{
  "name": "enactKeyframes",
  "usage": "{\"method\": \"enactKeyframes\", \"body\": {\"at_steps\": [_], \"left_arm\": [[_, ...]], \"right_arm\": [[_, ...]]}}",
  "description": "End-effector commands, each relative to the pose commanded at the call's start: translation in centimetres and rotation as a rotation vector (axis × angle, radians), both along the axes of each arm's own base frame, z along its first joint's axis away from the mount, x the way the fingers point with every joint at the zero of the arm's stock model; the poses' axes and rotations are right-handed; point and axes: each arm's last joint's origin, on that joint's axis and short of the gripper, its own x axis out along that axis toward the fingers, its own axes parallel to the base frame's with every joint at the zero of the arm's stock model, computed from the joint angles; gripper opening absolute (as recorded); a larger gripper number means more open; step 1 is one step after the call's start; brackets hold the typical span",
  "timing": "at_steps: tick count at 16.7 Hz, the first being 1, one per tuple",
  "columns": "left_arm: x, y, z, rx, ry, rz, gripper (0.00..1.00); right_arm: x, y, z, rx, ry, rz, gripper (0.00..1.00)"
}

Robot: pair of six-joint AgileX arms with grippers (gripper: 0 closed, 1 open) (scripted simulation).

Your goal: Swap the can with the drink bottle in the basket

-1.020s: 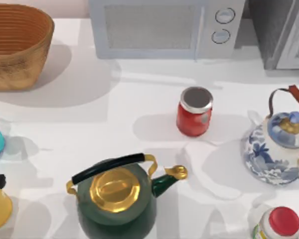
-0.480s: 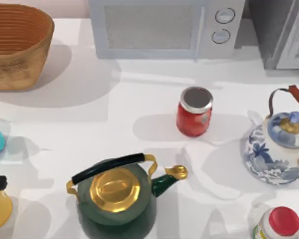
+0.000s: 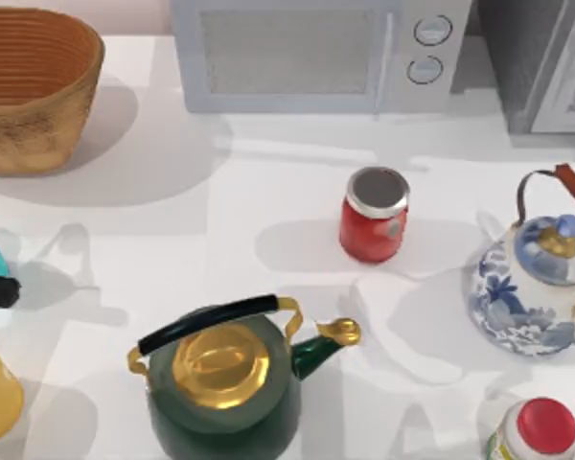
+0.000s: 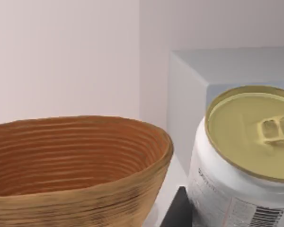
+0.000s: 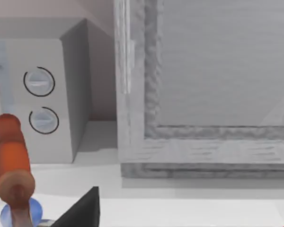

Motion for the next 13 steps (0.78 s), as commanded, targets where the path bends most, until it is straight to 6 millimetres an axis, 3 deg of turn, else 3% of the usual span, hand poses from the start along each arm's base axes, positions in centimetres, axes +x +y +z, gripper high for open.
{"method": "enactKeyframes", "body": {"at_steps": [3, 7, 10, 13], "left_arm": [[3.4, -0.8, 2.5, 0.002, -0.002, -0.147, 0.00], [10.2, -2.4, 4.1, 0.006, -0.002, -0.382, 0.00], [16.1, -4.3, 2.7, 0.007, 0.000, -0.578, 0.00], [21.4, -6.8, -0.8, 0.008, 0.004, -0.780, 0.00]], "right_arm": [[0.0, 0.0, 0.0, 0.000, 0.000, 0.000, 1.00], [0.0, 0.0, 0.0, 0.000, 0.000, 0.000, 1.00], [0.0, 0.0, 0.0, 0.000, 0.000, 0.000, 1.00], [0.0, 0.0, 0.0, 0.000, 0.000, 0.000, 1.00]]}}
